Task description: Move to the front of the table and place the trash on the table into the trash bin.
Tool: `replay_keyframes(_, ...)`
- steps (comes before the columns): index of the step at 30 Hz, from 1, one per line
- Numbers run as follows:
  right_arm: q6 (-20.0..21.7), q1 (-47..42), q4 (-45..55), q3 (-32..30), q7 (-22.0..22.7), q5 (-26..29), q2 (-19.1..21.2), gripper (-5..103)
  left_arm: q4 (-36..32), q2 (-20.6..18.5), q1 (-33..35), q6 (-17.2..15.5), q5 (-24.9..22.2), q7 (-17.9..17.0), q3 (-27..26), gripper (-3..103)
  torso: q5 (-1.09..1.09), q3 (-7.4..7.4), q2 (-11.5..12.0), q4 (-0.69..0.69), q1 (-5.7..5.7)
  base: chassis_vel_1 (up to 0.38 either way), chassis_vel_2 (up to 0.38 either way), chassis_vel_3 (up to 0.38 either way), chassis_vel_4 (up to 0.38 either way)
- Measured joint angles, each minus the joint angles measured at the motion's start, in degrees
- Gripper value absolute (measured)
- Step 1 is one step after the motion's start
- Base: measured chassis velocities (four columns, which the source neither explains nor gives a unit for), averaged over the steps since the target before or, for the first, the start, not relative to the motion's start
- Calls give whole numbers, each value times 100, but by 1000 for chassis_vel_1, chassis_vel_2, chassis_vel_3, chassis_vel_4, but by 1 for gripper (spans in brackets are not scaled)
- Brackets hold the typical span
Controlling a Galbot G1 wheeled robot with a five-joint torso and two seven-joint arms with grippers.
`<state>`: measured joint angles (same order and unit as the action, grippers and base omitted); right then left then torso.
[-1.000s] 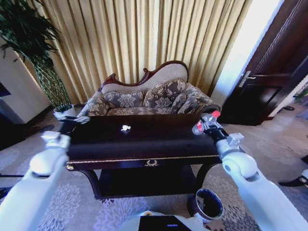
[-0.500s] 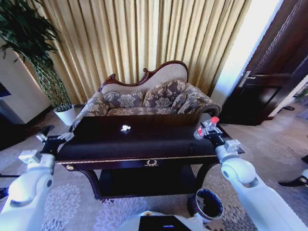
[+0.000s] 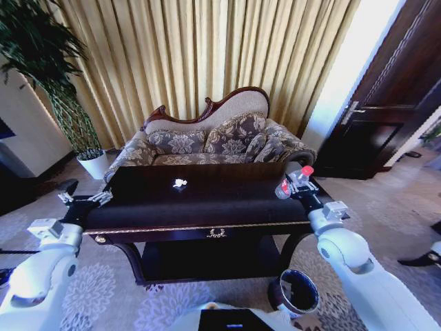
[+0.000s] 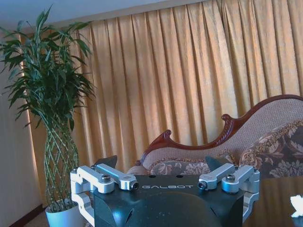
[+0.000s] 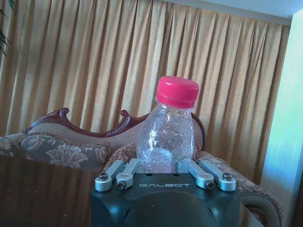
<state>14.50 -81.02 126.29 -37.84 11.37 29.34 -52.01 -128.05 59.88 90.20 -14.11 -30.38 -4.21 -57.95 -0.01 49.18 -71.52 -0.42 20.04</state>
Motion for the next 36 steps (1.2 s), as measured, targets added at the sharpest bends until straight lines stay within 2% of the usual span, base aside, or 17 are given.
replay_keyframes(24, -94, -218, -112, -46, -96, -103, -217, 26, 36, -43, -9, 9, 13, 7, 67, 100, 0, -1, -1, 0, -2, 93, -92, -92, 93)
replay_keyframes(31, -115, -893, -401, -335, -318, -226, -410, 26, 66, -41, -34, 15, 15, 11, 69, 100, 0, 1, 0, -2, -1, 6, -7, -4, 4)
replay_keyframes(36, 42, -1089, -822, -390, -364, -371, -455, 26, 124, -49, -117, 20, 15, 12, 59, 100, -1, 0, -1, 0, -1, 0, 0, 0, 0)
